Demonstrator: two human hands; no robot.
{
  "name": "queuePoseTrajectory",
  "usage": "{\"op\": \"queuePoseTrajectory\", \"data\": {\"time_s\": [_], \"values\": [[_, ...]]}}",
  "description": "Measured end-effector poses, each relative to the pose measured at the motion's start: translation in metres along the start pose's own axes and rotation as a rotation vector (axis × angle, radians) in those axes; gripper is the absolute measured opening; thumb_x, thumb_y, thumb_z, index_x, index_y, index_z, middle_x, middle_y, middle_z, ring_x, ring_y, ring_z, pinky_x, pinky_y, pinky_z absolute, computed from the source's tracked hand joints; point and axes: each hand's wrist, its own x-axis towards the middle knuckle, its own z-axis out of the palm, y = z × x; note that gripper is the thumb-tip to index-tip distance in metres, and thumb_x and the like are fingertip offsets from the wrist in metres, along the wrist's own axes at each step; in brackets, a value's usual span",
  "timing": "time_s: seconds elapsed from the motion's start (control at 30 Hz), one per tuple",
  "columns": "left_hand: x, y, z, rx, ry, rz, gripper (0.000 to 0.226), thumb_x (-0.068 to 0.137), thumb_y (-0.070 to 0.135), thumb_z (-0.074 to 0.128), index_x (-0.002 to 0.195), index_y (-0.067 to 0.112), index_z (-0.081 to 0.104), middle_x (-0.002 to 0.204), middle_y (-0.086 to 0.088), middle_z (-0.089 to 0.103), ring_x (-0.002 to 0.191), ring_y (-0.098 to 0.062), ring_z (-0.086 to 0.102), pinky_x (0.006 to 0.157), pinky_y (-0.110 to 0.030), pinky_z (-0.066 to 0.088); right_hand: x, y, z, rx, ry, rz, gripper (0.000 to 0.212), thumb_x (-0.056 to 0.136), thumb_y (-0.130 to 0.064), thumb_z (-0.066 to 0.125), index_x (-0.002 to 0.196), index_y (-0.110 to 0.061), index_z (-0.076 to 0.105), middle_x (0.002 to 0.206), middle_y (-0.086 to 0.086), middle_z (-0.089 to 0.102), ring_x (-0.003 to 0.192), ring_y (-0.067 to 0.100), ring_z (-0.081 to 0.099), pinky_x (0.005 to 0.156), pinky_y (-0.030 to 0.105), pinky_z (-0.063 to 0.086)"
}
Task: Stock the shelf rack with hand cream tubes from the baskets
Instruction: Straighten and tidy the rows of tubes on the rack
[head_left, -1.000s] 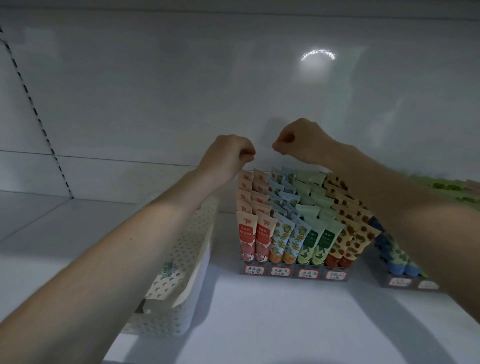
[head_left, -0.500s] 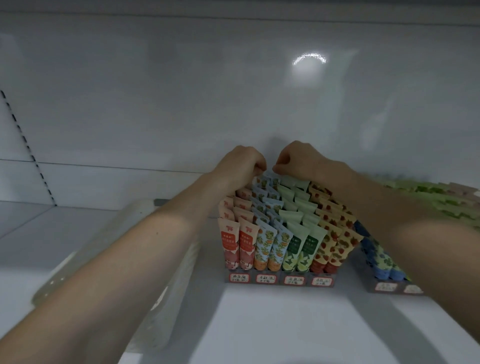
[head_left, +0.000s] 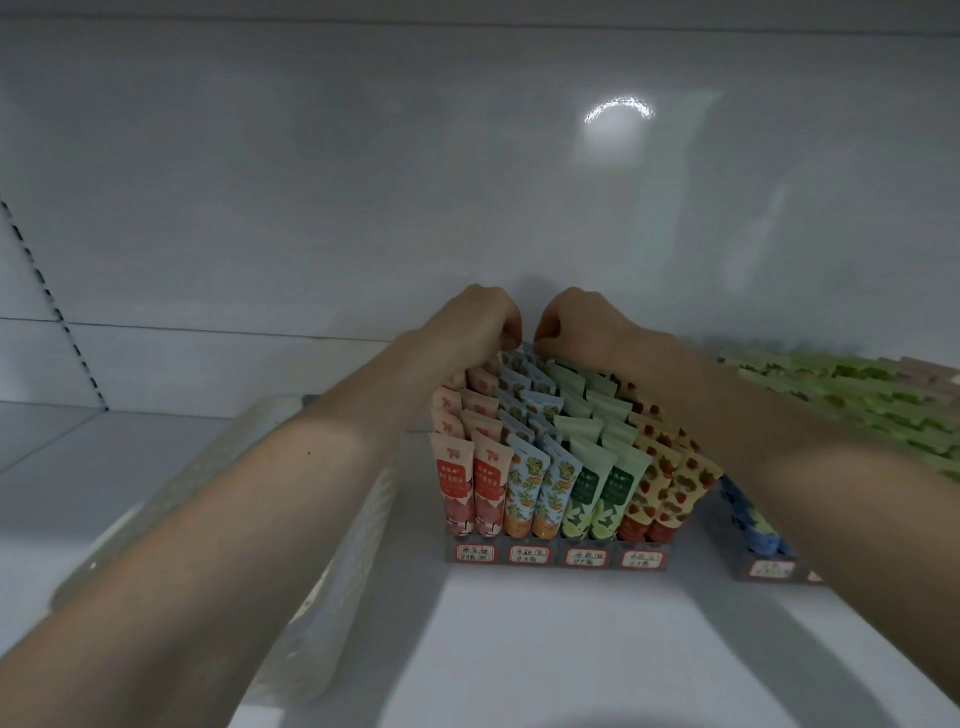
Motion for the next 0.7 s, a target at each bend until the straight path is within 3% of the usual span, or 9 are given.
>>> {"op": "queuePoseTrajectory", "data": {"time_s": [0.2,0.33,0.7], "values": [[-0.0033,-0.0019,-0.0006,0.010,0.001,-0.027,0.023,0.091,-0.001,0.054,0.108,0.002,0.068,0.114,-0.017,0.065,0.102,-0.028,0.062,0.090,-0.032,0.047,0.0019,-0.0026,0.0033,0.003,-0.005,-0.002,0.023,0.089,-0.014,0.058,0.103,0.001,0.068,0.109,0.016,0.065,0.098,0.026,0.061,0.081,0.030,0.048],[-0.0027,-0.0035,0.0014,0.008,-0.005,-0.034,0.025,0.087,-0.007,0.053,0.103,0.003,0.070,0.108,-0.016,0.067,0.097,-0.030,0.063,0.089,-0.038,0.049,0.0029,-0.0017,0.0030,0.004,-0.004,0.001,0.023,0.088,-0.014,0.059,0.102,0.002,0.068,0.108,0.016,0.066,0.097,0.026,0.061,0.083,0.032,0.049],[-0.0048,-0.0022,0.0028,-0.003,0.013,-0.023,0.026,0.088,-0.008,0.053,0.105,0.003,0.070,0.109,-0.016,0.067,0.098,-0.028,0.063,0.088,-0.034,0.049,0.0004,-0.0007,0.0040,0.004,0.011,-0.003,0.022,0.088,-0.013,0.058,0.102,0.000,0.069,0.109,0.015,0.066,0.098,0.026,0.061,0.077,0.026,0.045]]}}
